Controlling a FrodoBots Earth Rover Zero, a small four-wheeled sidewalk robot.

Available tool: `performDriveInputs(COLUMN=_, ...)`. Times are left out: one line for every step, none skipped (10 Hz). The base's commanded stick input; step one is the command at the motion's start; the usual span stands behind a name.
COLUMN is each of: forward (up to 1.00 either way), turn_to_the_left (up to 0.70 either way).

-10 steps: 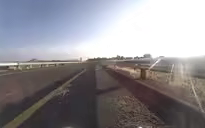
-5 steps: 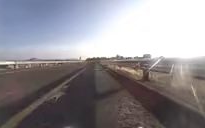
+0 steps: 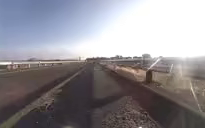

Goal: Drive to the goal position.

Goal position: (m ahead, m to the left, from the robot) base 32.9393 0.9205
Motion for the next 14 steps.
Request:
performDriveInputs(forward=0.5, turn_to_the_left=0.0)
performDriveInputs(forward=0.5, turn_to_the_left=0.0)
performDriveInputs(forward=0.5, turn_to_the_left=0.0)
performDriveInputs(forward=0.5, turn_to_the_left=0.0)
performDriveInputs(forward=0.5, turn_to_the_left=0.0)
performDriveInputs(forward=0.5, turn_to_the_left=0.0)
performDriveInputs(forward=0.5, turn_to_the_left=0.0)
performDriveInputs(forward=0.5, turn_to_the_left=0.0)
performDriveInputs(forward=0.5, turn_to_the_left=0.0)
performDriveInputs(forward=0.5, turn_to_the_left=0.0)
performDriveInputs(forward=0.5, turn_to_the_left=0.0)
performDriveInputs(forward=0.5, turn_to_the_left=0.0)
performDriveInputs(forward=0.5, turn_to_the_left=0.0)
performDriveInputs(forward=0.5, turn_to_the_left=0.0)
